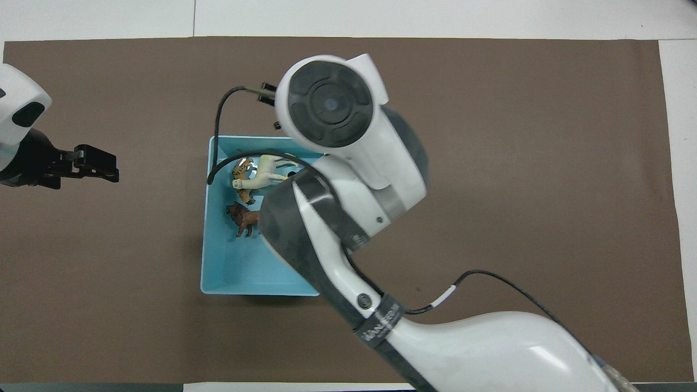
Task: Put all toys into storage box
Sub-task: 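Lower the cream horse into the box and open the right gripper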
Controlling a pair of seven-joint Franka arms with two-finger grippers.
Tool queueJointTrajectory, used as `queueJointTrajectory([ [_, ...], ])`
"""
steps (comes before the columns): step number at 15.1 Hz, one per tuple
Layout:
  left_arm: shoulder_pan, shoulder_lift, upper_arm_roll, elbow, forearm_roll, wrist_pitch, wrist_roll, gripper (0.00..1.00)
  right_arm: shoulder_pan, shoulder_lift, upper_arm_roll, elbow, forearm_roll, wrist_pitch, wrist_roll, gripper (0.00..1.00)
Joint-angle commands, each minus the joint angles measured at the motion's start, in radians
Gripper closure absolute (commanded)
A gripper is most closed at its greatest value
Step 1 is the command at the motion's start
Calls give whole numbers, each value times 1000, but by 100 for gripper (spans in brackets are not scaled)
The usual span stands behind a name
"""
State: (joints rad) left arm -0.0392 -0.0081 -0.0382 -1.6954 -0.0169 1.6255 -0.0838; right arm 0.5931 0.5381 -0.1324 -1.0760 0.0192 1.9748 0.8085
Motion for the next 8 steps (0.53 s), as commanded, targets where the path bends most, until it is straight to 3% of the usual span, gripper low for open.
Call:
queueJointTrajectory([
  [1, 5, -29, -11, -20, 9, 2, 58, 0, -129, -118, 17, -156, 5, -36, -238, 0],
  [5, 10, -32, -6, -16, 8, -9, 62, 0, -321, -148, 16, -237, 5, -86, -648, 0],
  [8, 10, -33, -6, -18, 8, -9, 62, 0, -404, -176, 14, -266, 4, -169, -697, 0],
])
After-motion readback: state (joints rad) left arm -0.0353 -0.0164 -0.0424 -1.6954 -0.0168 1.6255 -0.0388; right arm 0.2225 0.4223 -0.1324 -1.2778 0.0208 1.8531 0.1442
